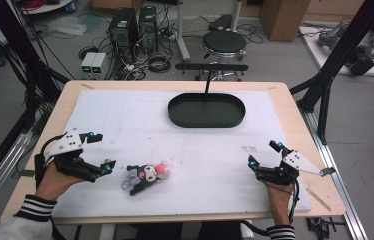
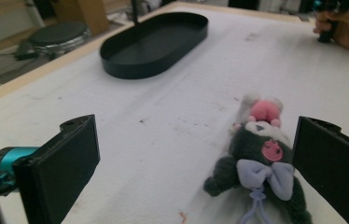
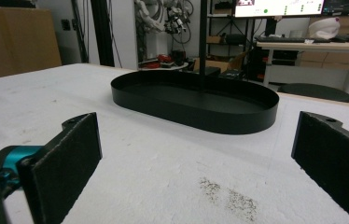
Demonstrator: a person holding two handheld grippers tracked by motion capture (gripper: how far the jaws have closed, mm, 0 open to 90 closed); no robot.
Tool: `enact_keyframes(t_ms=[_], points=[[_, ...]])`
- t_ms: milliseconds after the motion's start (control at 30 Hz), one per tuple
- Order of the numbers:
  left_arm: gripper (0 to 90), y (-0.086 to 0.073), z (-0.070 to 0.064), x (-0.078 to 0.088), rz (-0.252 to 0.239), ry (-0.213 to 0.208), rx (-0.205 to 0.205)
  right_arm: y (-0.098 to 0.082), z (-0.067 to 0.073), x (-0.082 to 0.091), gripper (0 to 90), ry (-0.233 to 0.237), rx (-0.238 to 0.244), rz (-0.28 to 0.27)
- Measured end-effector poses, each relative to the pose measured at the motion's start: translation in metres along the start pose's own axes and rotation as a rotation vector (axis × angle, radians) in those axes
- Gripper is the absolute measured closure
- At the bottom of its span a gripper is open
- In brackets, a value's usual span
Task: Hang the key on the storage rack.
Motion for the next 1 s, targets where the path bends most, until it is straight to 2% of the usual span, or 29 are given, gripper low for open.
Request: enact_keyframes(t_ms=[100,133,300,467,667,800,1000], points=[[1.7,0.006,-0.006,-0.009,0.064,-0.05,-0.028,0.0,0.0,0.0,0.5,-0.001,0.001,-0.003],[1.7,0.008,-0.01,-0.012,0.084,-0.078,-0.035,0.0,0.0,0.0,0.5,0.0,0.001,-0.003],[1.7,0.014,-0.02,-0.028,0.176,-0.131,-0.076,0.0,0.0,0.0,0.5,-0.001,0.004,-0.003],[1.7,0.012,-0.026,-0.045,0.27,-0.135,-0.118,0.0,0.0,0.0,0.5,0.002,-0.002,0.001],[1.7,0.004,-0.034,-0.062,0.383,-0.144,-0.149,0.0,0.0,0.0,0.5,0.0,0.002,-0.003],[1.7,-0.001,-0.039,-0.073,0.449,-0.153,-0.161,0.0,0.001,0.0,0.5,0.003,-0.003,0.001],[1.7,-0.009,-0.045,-0.086,0.516,-0.158,-0.144,0.0,0.001,0.0,0.5,0.004,-0.003,0.001]])
Point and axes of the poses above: each handheld gripper's, and its own axes: x roughly backward along the jaws, y roughly out of its top, z roughly to its left, the point moved 7 cm from there along -x, roughly forward along the jaws, and after that the axes turned 8 degrees about x, right-handed, at the moved point
